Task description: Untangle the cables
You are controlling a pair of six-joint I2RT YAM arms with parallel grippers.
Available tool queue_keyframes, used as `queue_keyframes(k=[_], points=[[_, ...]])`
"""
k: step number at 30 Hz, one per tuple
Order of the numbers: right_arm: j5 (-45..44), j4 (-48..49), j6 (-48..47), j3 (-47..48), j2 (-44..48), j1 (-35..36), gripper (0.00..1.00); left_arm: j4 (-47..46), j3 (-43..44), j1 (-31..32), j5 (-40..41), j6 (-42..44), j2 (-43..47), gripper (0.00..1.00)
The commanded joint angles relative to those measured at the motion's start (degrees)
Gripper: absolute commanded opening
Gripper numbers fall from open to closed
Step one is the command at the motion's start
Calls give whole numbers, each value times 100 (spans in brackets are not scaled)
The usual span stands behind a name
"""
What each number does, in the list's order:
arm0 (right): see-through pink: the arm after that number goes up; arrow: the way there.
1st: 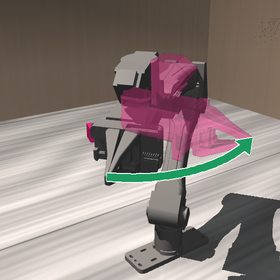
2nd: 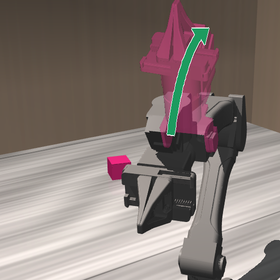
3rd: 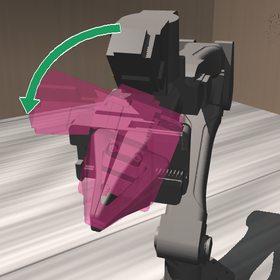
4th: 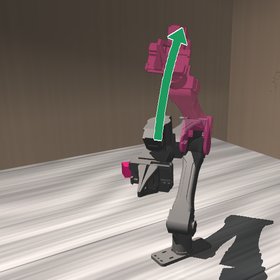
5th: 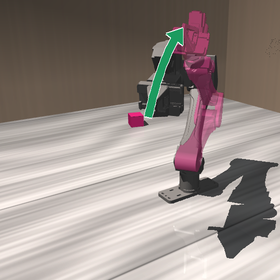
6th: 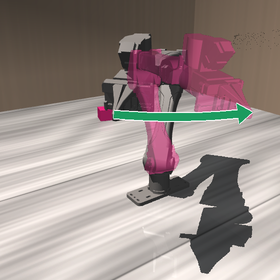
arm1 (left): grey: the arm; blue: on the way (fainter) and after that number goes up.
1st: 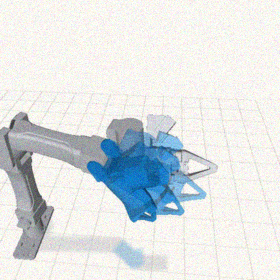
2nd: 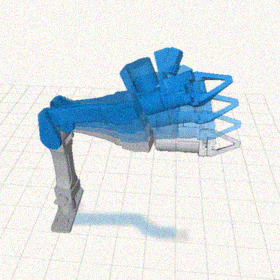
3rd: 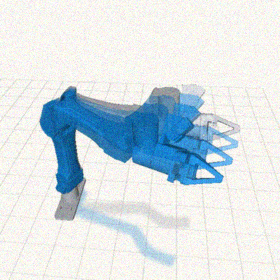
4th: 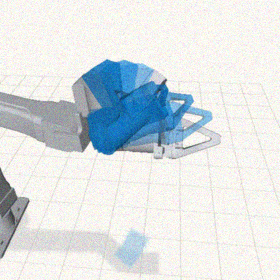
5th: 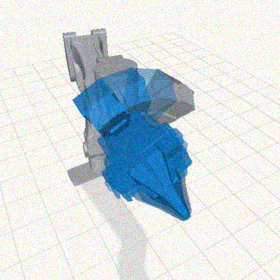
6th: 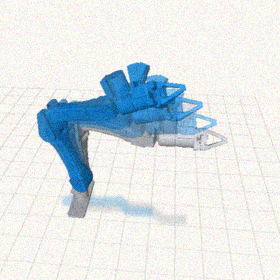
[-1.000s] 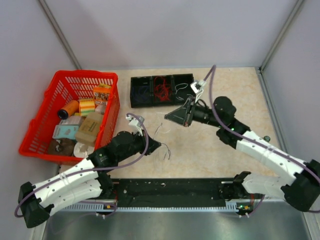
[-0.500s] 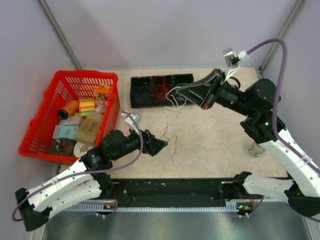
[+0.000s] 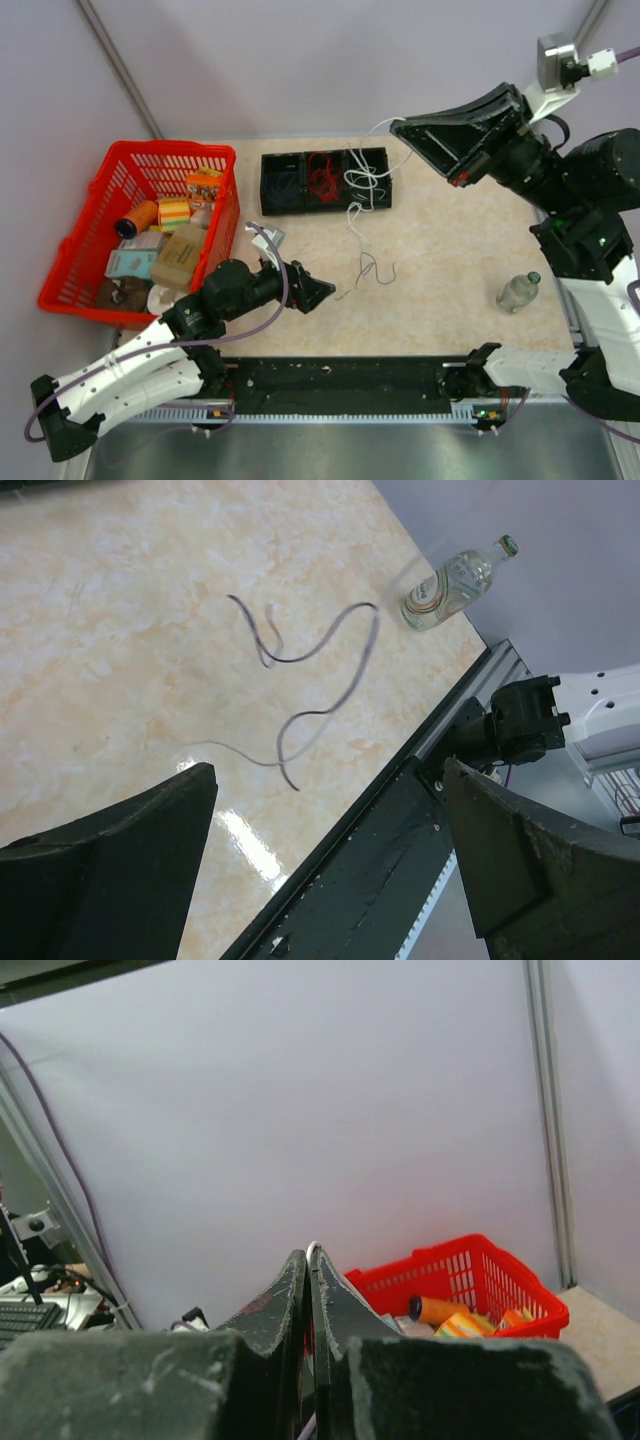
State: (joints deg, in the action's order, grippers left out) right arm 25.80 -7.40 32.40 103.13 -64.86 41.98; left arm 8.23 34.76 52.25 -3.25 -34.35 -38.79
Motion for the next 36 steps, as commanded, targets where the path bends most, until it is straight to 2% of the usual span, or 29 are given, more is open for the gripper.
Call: queue_keyframes(k=[1,7,13,19,27,28,30,31,33,36], points=[[-119,-104,-103,681,-184,21,0,-137,136,-22,-53,86,29,98],[-40,-148,29,1226,-396,12,0,-137,136,-22,-53,86,29,98],[12,-130,135,1157,-440,21,0,-137,136,-22,-53,86,29,98],[-285,-183,-145,61,-71,12,0,-137,136,-22,-53,86,29,98],[-1770,-920,-1235,-1487,430,12,0,-137,136,-22,-53,86,29,98],[-1928,-1008,-1297,-1646,491,12,0,533,3033,1292,3183,1470,-4313,95],[-2253,-1088,-1482,-2023,676,4,0,1039,3334,1174,3016,1431,-4401,96],[-2333,-1080,-1482,-2199,772,4,0,953,3300,1060,2553,1387,-4331,96],[-2457,-1080,-1535,-2568,957,4,0,305,2872,675,1455,1256,-3998,96],[-2563,-1106,-1553,-3017,1194,4,0,-453,2483,331,643,1009,-3549,96]])
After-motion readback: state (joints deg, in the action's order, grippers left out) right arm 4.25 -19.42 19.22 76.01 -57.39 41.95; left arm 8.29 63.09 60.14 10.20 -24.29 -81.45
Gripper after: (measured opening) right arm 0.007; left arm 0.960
